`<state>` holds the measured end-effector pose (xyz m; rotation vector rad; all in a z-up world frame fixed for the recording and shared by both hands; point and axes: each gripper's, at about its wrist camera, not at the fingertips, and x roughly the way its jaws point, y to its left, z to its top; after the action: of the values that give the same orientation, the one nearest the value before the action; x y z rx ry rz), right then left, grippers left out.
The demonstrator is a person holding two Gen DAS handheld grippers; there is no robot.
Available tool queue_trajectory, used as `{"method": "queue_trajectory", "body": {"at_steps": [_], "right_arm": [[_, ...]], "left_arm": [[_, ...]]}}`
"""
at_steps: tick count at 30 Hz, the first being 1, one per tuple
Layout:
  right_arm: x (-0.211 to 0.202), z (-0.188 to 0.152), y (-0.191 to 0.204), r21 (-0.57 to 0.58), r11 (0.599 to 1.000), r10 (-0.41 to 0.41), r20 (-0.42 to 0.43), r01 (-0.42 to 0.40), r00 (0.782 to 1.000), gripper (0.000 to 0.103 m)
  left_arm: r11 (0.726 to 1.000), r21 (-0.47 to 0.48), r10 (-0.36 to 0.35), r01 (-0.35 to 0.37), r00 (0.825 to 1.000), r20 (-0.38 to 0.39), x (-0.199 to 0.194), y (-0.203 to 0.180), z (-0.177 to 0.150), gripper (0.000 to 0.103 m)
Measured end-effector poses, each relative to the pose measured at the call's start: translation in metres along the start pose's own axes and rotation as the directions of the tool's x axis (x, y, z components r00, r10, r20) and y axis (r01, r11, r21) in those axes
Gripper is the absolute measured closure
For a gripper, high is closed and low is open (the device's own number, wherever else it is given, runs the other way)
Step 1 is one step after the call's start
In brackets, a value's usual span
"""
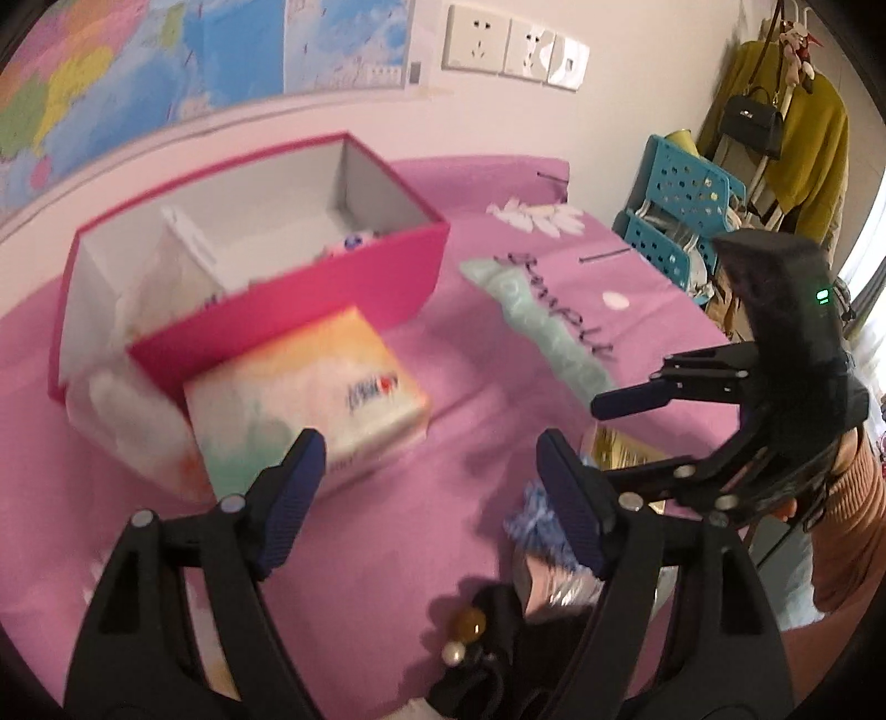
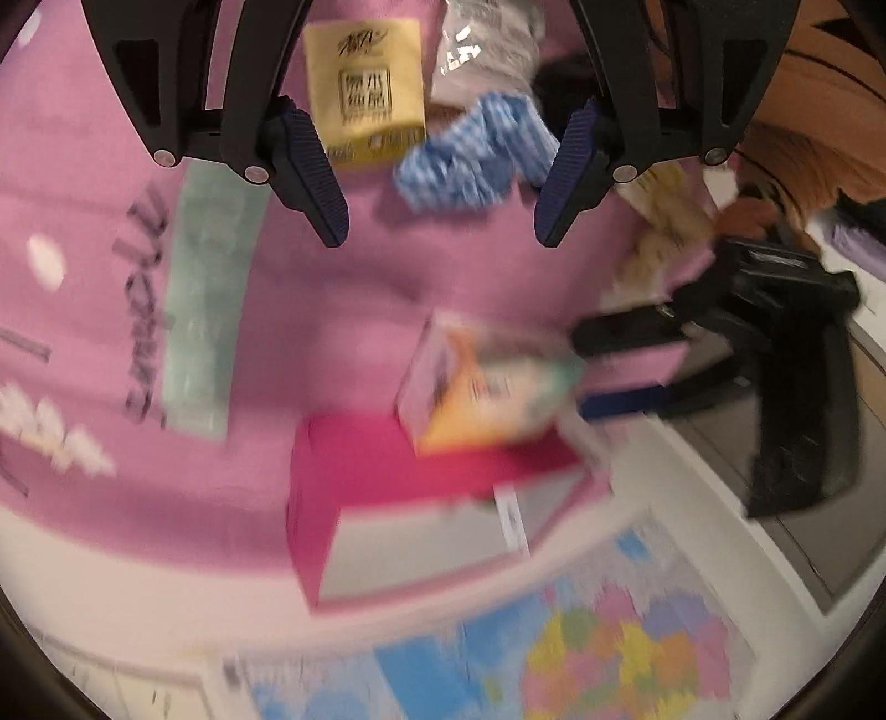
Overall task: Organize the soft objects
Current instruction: 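Grasp the blue gingham scrunchie with the right tool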
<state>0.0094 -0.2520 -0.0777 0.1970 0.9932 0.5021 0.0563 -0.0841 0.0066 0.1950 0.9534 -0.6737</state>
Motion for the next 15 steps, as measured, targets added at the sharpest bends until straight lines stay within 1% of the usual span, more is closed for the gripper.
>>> {"method": "queue_trajectory", "body": {"at_steps": [3,6,8,9,10,11,12,13,14,15], "right_arm": [[0.022,-0.006,0.002,-0.017,1.0,-0.028,-0.081,0.026,0.996,0.032],[0.033,-0.01,0.004,-0.03,0.999,-0.026,-0.113,0.023,0.993,0.032],[0.037,-0.01,0.003,-0.036,0.999,-0.023,-0.123,0.019,0.992,0.038],[0.038,-0.011,0.002,-0.035,0.999,-0.016,-0.124,0.012,0.992,0.046],[0.038,-0.011,0.002,-0.034,0.999,-0.01,-0.129,0.005,0.992,0.056],[0.039,-0.012,0.0,-0.029,1.0,0.0,-0.137,-0.004,0.991,0.061],[0.039,-0.011,-0.001,-0.023,1.0,0.008,-0.14,-0.011,0.99,0.071],[0.039,-0.012,-0.002,-0.021,1.0,0.012,-0.138,-0.015,0.99,0.079],[0.037,-0.013,-0.002,-0.023,1.0,0.016,-0.133,-0.019,0.991,0.081],[0.037,-0.013,-0.002,-0.022,0.999,0.023,-0.126,-0.026,0.992,0.086]], "left_arm": [[1.0,-0.026,-0.015,0.014,1.0,-0.015,0.0,0.002,-0.012,0.024],[0.999,-0.035,-0.018,0.017,1.0,-0.018,-0.001,0.002,-0.021,0.024],[0.999,-0.041,-0.029,0.028,0.999,-0.021,-0.002,0.002,-0.026,0.024],[0.998,-0.041,-0.037,0.036,0.999,-0.024,-0.002,0.002,-0.029,0.024],[0.998,-0.042,-0.038,0.037,0.999,-0.026,-0.001,0.001,-0.03,0.024],[0.998,-0.042,-0.04,0.038,0.999,-0.029,-0.001,0.001,-0.03,0.024],[0.998,-0.046,-0.055,0.053,0.998,-0.035,0.0,0.001,-0.032,0.024],[0.997,-0.051,-0.068,0.066,0.997,-0.04,0.002,0.001,-0.033,0.024],[0.996,-0.054,-0.072,0.07,0.996,-0.045,0.003,0.001,-0.033,0.024],[0.995,-0.056,-0.088,0.085,0.995,-0.053,0.005,0.0,-0.035,0.024]]}}
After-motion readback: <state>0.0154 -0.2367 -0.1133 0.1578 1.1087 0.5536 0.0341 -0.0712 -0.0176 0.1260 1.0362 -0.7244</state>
